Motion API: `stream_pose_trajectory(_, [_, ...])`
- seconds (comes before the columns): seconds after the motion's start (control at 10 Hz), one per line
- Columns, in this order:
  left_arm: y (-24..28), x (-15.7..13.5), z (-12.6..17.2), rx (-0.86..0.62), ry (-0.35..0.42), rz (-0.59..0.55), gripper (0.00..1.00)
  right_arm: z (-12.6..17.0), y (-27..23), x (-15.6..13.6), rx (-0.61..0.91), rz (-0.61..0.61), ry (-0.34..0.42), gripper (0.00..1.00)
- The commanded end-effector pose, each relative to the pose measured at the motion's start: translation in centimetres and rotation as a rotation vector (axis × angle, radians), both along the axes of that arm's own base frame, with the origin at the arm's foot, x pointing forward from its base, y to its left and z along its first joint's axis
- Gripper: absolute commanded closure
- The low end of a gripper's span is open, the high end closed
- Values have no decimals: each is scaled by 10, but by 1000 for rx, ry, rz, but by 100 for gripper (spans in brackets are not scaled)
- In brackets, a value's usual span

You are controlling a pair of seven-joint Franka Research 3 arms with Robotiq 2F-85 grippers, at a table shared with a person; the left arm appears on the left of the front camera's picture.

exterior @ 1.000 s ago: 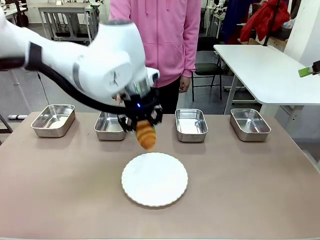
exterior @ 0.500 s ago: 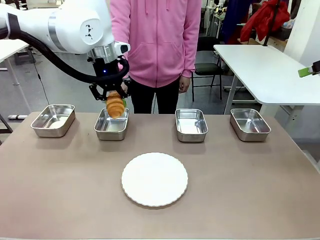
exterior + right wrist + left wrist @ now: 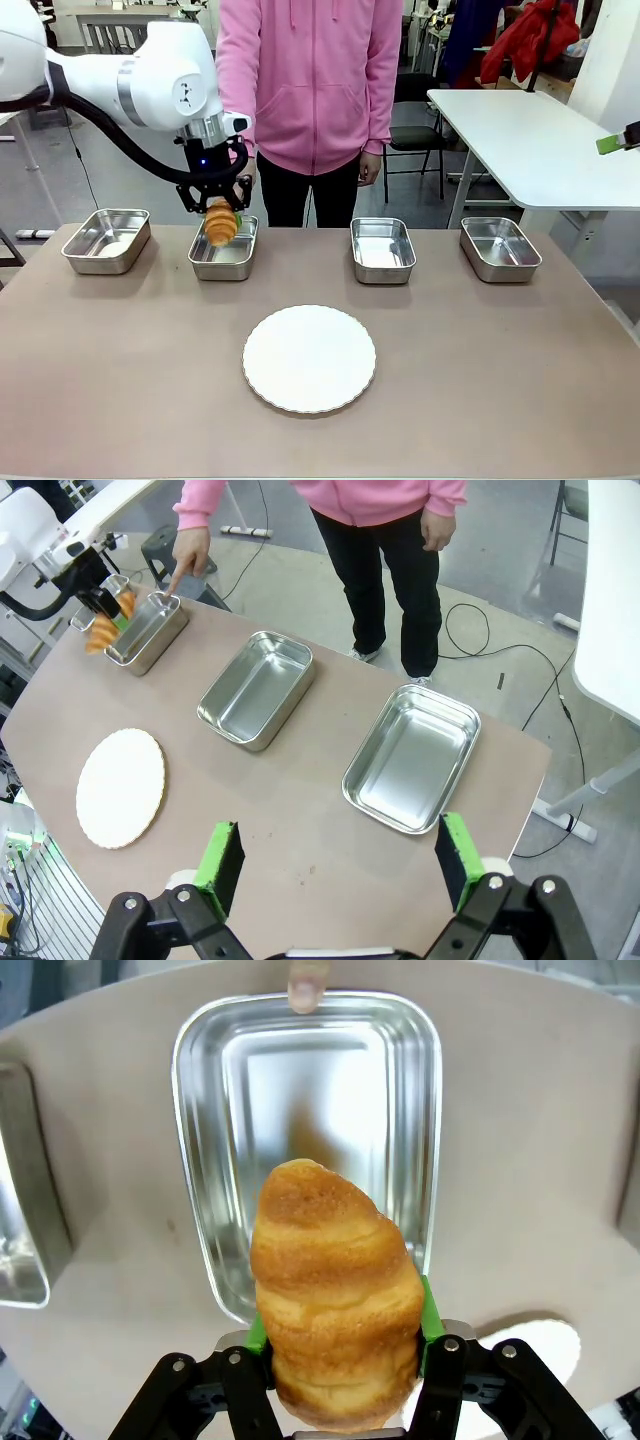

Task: Place the bread in the container.
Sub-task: Place the Butter Roll into the Airtight Container indicated by the human.

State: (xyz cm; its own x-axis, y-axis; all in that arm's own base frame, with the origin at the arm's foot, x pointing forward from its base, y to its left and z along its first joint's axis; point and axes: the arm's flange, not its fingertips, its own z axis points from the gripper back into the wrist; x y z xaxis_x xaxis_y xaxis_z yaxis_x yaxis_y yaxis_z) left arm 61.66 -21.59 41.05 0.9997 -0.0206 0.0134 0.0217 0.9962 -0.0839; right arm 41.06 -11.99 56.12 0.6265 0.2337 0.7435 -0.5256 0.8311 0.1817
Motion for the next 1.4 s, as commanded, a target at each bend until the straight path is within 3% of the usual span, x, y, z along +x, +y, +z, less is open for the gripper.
stream_pose_trajectory(0.0, [6, 6, -2, 30, -22, -38, 43, 0, 0, 0, 21, 7, -17, 0])
stream_pose_trajectory(0.2, [7, 8, -9, 32, -97, -63, 43, 0, 0, 0, 21, 7, -17, 0])
stream_pose_trajectory(0.6, [3, 9, -15, 47, -102, -87, 43, 0, 0, 0, 21, 7, -17, 0])
stream_pose_trajectory(0.7, [4, 9, -16, 54, -105, -95, 0, 0, 0, 0, 21, 7, -17, 0])
stream_pose_trajectory(1.3, [2, 9, -16, 29, -123, -88, 0, 0, 0, 0, 21, 7, -17, 0])
